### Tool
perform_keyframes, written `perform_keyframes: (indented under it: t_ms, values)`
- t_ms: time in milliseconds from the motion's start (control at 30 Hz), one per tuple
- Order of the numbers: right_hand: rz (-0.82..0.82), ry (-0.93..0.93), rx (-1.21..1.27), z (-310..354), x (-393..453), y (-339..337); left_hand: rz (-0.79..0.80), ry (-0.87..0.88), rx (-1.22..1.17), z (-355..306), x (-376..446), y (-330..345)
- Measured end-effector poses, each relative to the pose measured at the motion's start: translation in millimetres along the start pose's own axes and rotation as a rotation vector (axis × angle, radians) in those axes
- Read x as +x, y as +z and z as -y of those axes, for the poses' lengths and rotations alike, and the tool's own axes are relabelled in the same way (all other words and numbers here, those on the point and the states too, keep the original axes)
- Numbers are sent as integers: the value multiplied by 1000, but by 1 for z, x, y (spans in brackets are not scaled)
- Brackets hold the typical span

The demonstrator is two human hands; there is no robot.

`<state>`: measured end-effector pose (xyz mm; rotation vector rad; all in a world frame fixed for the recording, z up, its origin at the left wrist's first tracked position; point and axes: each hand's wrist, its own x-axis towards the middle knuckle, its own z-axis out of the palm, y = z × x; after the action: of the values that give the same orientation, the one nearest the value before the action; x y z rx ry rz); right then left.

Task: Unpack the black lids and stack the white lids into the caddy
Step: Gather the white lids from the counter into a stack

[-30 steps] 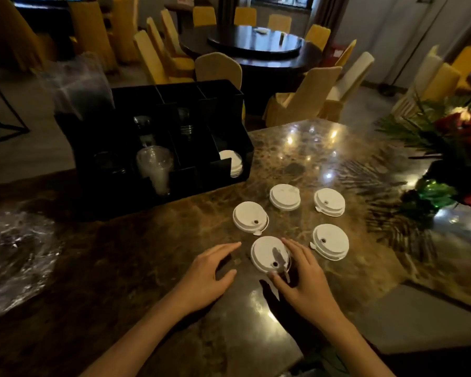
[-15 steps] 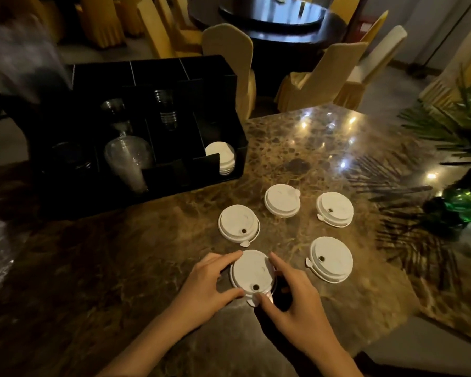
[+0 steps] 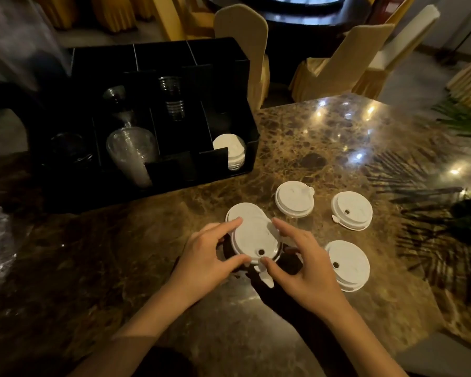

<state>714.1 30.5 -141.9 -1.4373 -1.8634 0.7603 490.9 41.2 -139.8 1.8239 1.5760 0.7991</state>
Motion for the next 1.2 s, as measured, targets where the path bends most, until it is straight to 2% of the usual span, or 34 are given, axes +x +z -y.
perform_keyframes:
  t_ms: [467, 867, 1200]
  values:
    - [99, 1, 23, -30, 52, 20, -47, -82, 21, 22, 35, 12]
    - [135, -34, -86, -29, 57, 26, -16, -32, 28, 20, 40, 15]
    - [28, -4, -16, -25, 49, 24, 66, 57, -95, 15, 40, 6]
